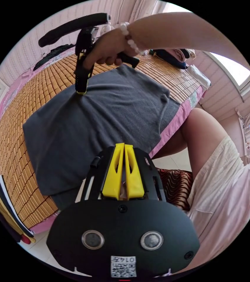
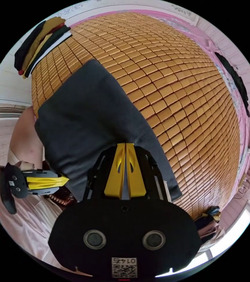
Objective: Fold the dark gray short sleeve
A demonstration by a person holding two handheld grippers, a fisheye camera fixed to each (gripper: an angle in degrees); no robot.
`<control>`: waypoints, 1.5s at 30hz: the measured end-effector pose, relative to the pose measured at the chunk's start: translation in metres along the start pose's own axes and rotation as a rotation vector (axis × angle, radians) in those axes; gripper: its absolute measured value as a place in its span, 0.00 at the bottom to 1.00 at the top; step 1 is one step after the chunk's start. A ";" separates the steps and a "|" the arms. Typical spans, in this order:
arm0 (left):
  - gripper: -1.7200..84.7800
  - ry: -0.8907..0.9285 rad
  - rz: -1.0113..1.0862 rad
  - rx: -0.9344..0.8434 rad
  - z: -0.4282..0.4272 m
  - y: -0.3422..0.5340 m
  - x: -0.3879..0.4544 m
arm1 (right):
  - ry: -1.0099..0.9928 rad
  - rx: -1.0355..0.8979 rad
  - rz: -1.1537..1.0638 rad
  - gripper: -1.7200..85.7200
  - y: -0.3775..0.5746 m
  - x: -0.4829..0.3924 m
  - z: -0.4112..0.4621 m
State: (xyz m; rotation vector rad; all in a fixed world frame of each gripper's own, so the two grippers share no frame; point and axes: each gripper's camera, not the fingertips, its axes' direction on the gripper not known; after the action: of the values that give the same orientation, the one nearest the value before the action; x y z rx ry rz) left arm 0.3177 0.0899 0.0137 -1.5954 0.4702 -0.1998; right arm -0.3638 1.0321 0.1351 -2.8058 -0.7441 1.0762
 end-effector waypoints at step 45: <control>0.02 0.065 0.486 0.047 0.013 -0.144 0.185 | -0.534 0.754 0.886 0.11 0.542 0.102 0.048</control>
State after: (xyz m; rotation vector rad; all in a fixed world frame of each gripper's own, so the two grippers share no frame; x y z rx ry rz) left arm 0.5146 0.0280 0.1253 -1.3869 0.8803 0.1067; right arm -0.1017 0.5937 -0.0773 -2.1206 0.8654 1.7354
